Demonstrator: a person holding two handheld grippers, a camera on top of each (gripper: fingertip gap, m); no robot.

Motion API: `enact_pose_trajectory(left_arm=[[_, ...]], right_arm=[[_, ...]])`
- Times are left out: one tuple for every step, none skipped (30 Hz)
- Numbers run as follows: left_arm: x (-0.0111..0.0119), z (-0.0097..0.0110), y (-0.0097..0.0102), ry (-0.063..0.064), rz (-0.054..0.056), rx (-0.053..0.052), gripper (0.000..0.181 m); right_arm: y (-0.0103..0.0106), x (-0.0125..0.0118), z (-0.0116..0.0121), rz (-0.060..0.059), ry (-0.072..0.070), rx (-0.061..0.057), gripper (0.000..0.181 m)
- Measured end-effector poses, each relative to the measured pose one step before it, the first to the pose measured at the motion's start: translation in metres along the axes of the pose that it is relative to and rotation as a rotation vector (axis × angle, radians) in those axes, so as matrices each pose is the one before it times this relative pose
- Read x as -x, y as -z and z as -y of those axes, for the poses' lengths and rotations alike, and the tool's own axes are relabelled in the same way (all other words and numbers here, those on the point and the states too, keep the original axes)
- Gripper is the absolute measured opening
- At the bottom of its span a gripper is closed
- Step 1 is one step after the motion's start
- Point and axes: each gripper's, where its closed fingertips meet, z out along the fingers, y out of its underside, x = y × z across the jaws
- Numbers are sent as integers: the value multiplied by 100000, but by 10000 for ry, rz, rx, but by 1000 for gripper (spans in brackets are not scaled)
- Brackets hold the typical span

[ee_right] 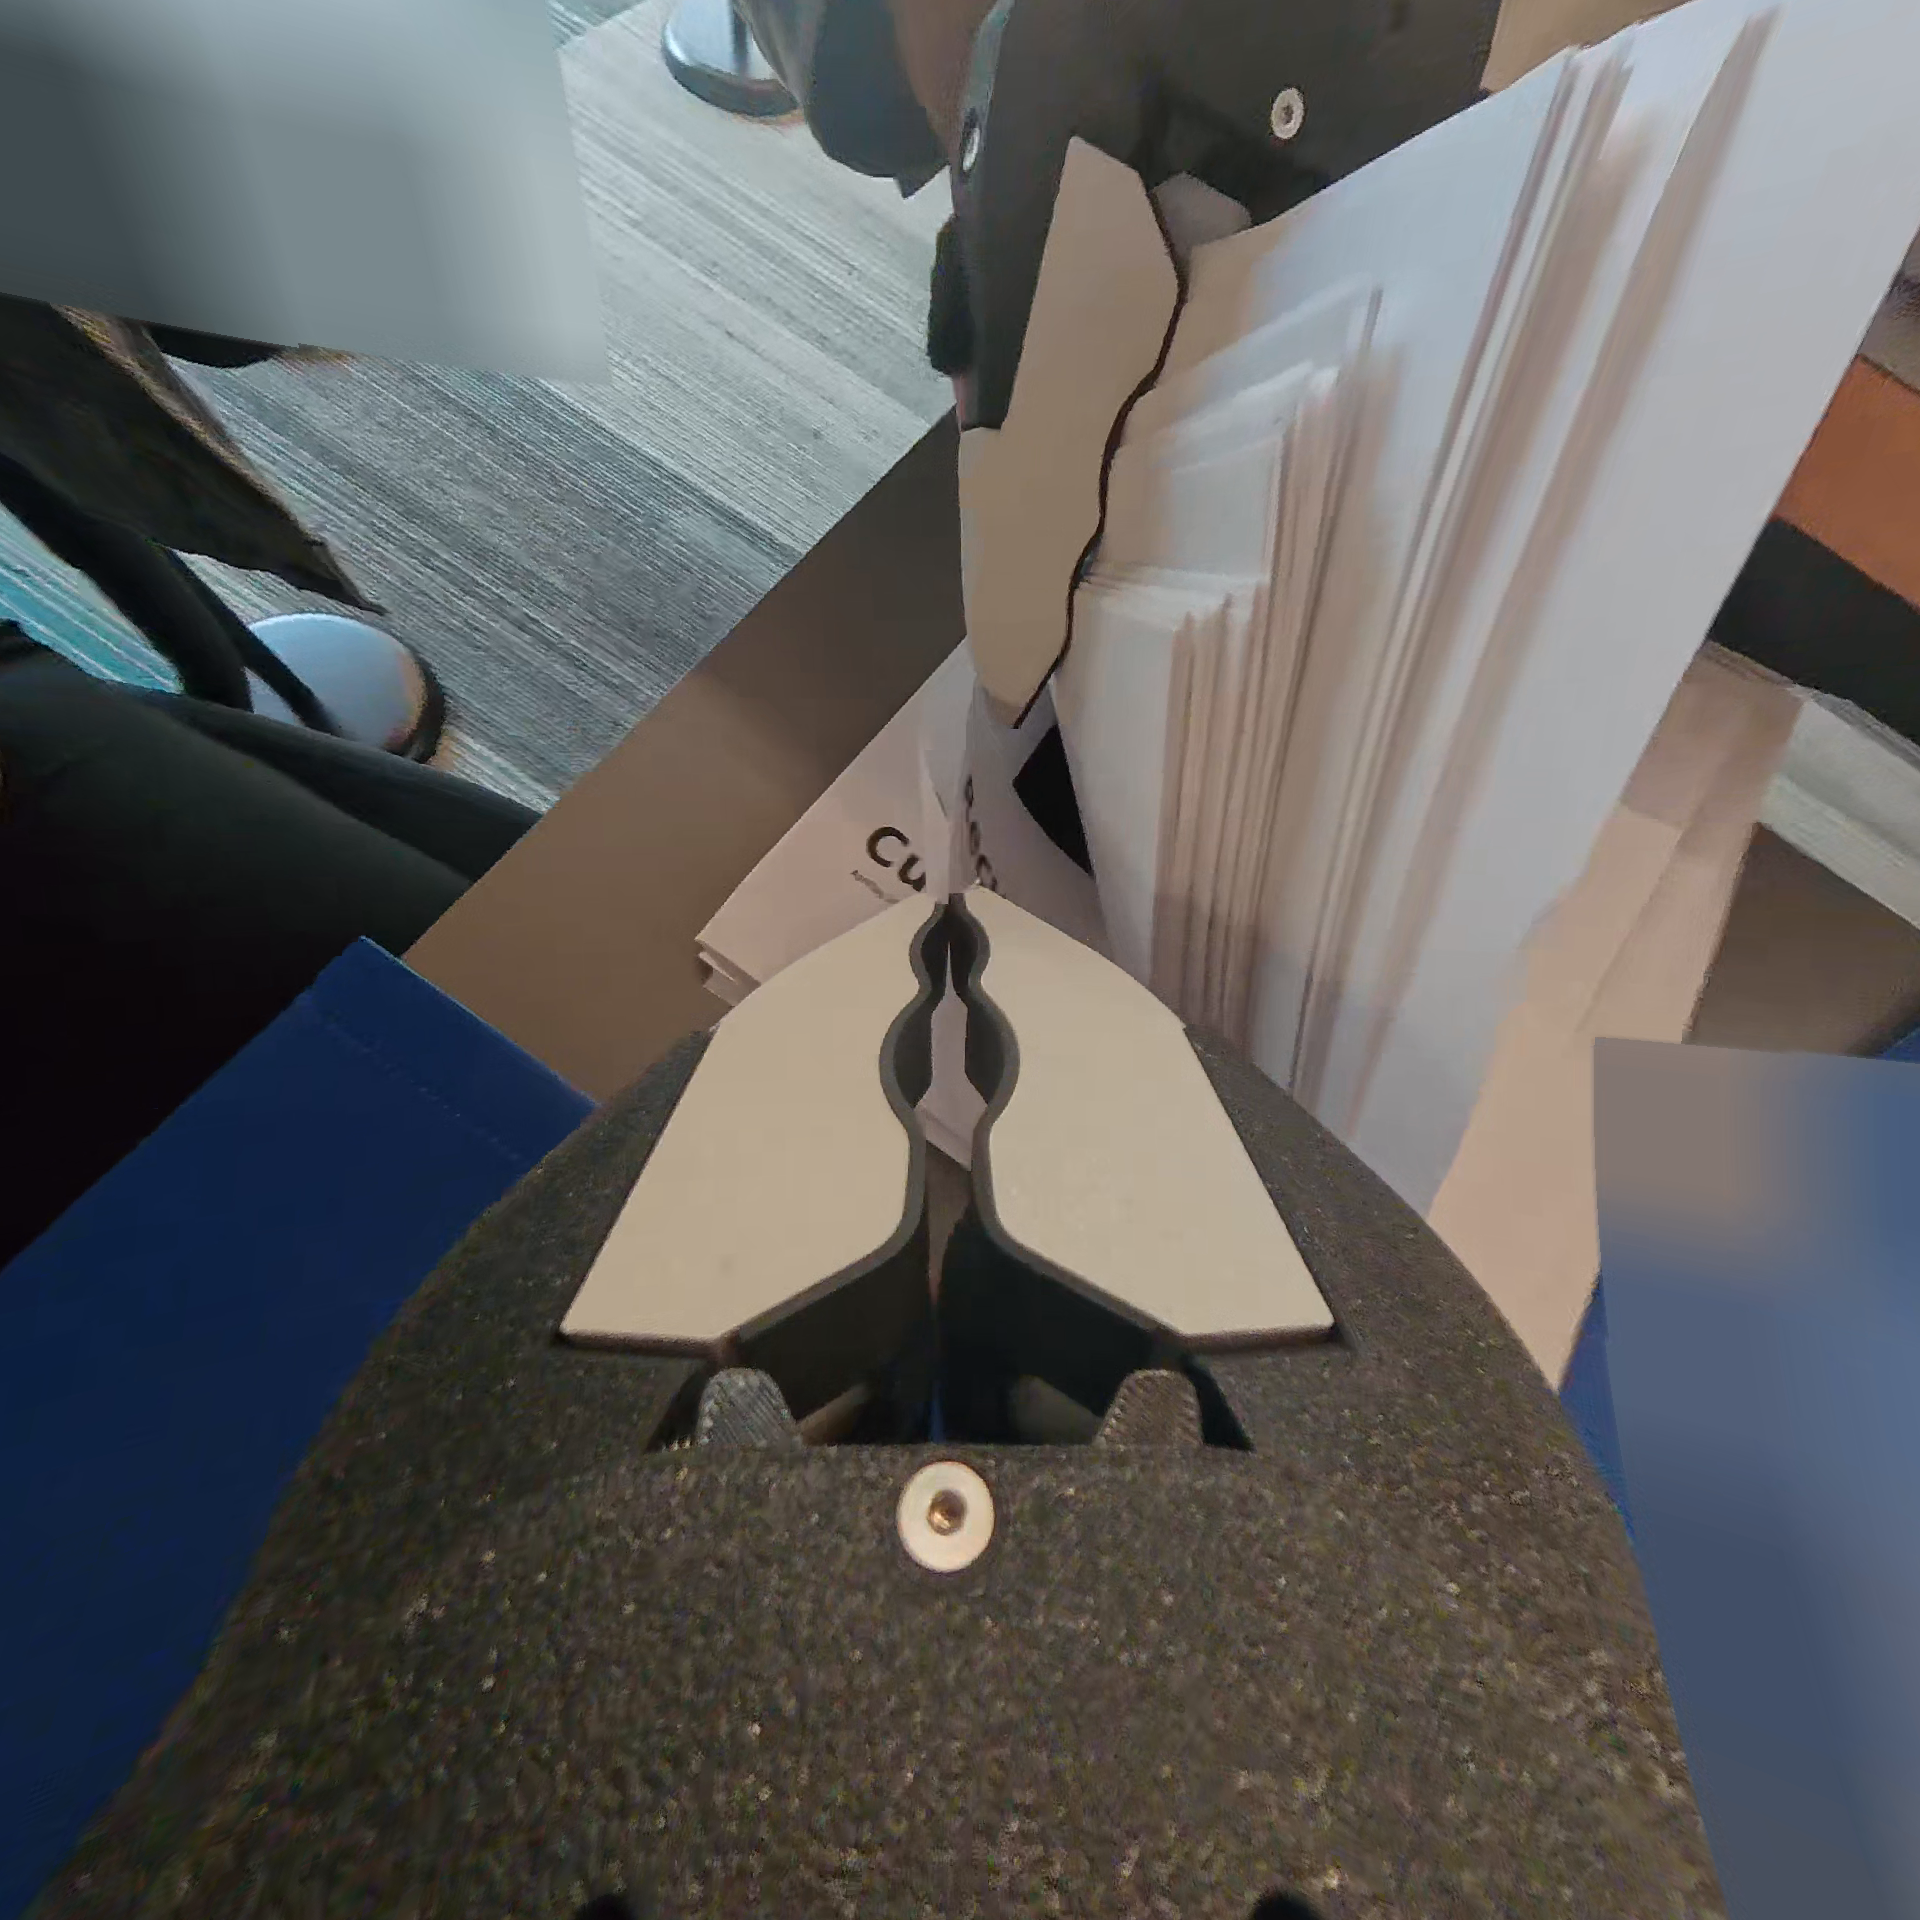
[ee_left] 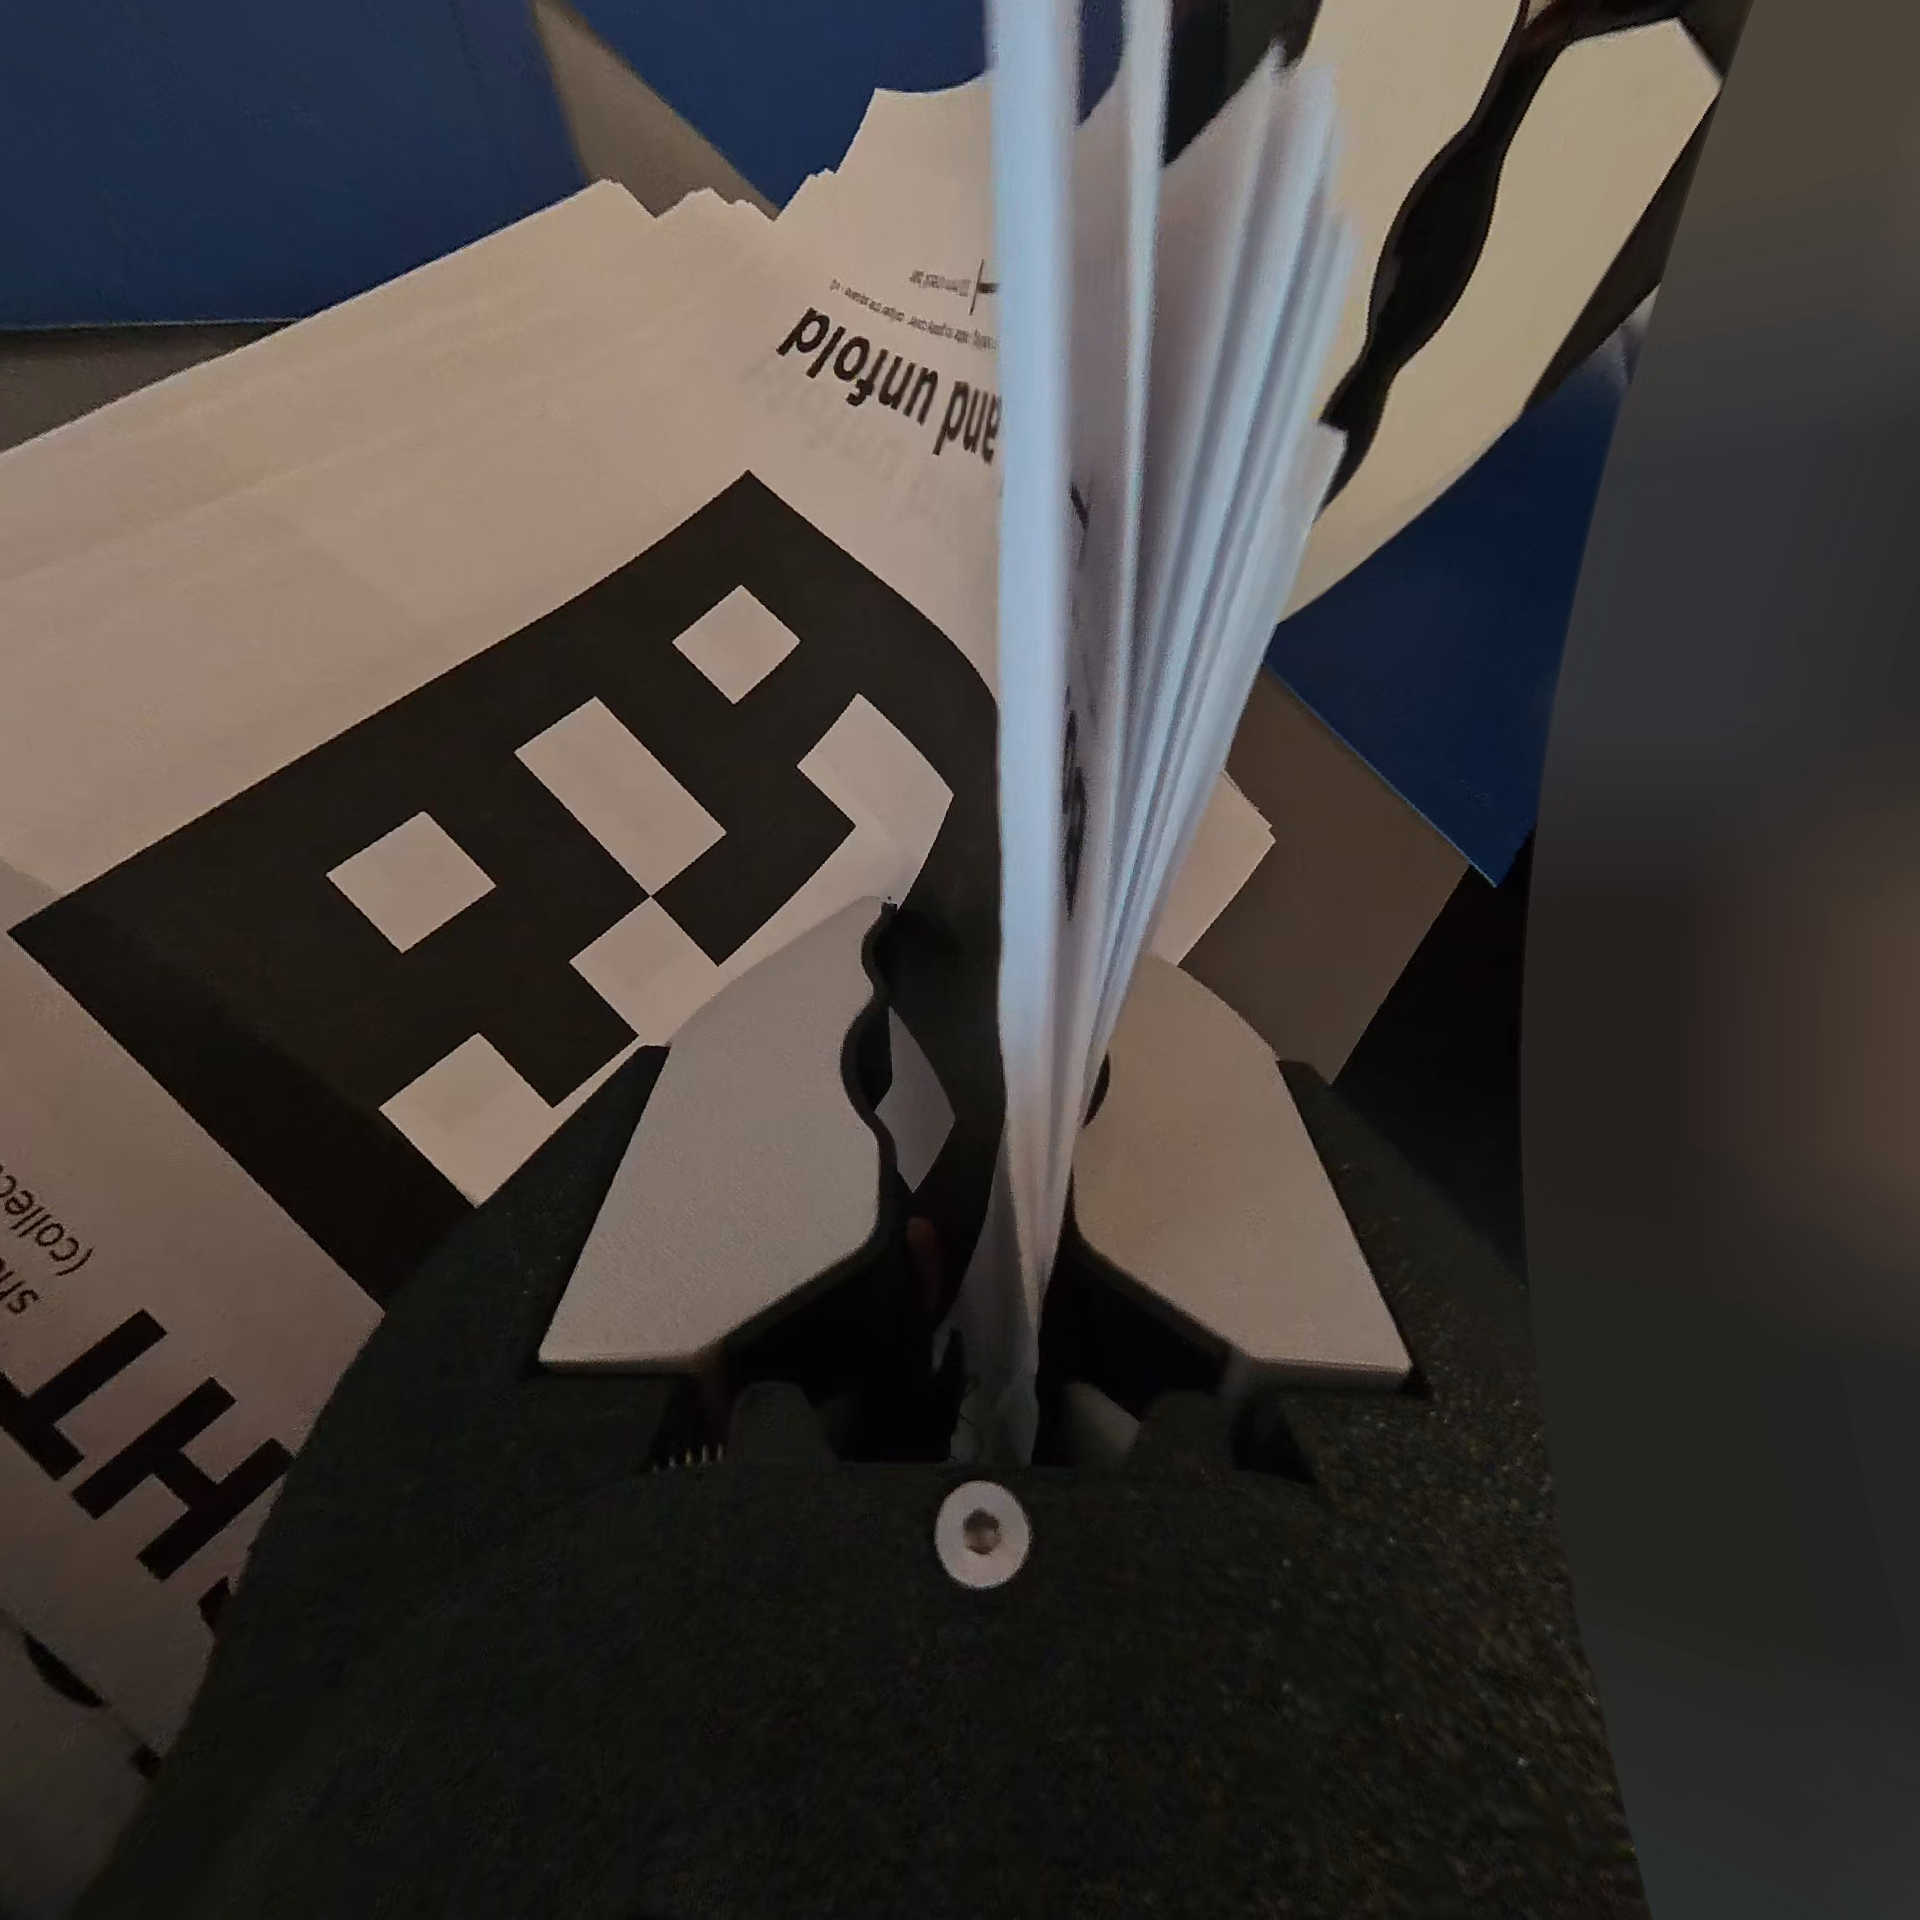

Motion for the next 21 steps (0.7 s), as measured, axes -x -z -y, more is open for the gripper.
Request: enact_pose_trajectory(left_arm=[[15,-14,-3,0,10,5,28],[-5,-16,-24,-17,6,4,29],[10,-16,-5,-16,8,4,29],[6,12,12,15,3,-9,28],[9,23,17,55,-19,-27,28],[23,41,46,117,-47,-48,28],[33,125,86,199,-84,-102,28],[42,174,152,247,-115,-142,28],[44,151,168,247,-138,-126,28],[18,119,147,230,-153,-95,28],[37,90,132,220,-123,-71,29],[34,61,99,127,-70,-52,28],[27,48,61,53,-28,-49,28],[29,113,63,82,-26,-85,27],[49,150,104,146,-71,-126,27],[90,186,162,270,-110,-165,25],[162,278,259,350,-106,-222,23],[193,430,346,355,-80,-317,20],[197,506,373,321,-51,-365,18],[140,468,339,246,-53,-318,17],[67,355,266,170,-65,-223,17]], right_arm=[[-29,241,-7,288,-216,-18,0],[-34,125,7,222,-234,-28,0],[-15,-53,-19,111,-178,0,0],[33,-235,20,-14,-108,-6,0],[112,-314,140,-79,-60,-72,0],[172,-397,264,-143,-55,-143,0],[175,-424,290,-162,-51,-144,0],[128,-332,186,-108,-1,-52,0],[83,-295,81,-129,72,32,0],[58,-234,80,-133,121,44,0],[41,-83,102,-42,103,19,0],[63,-5,119,39,34,6,0],[85,-57,64,41,-9,37,0],[78,-220,18,-36,6,76,0],[60,-369,19,-120,63,95,0],[46,-416,6,-111,99,100,0],[52,-438,2,-89,96,133,0],[108,-422,86,-60,99,146,0],[186,-385,243,-39,119,101,0],[261,-369,361,-48,127,45,0],[269,-297,370,4,119,37,0]])
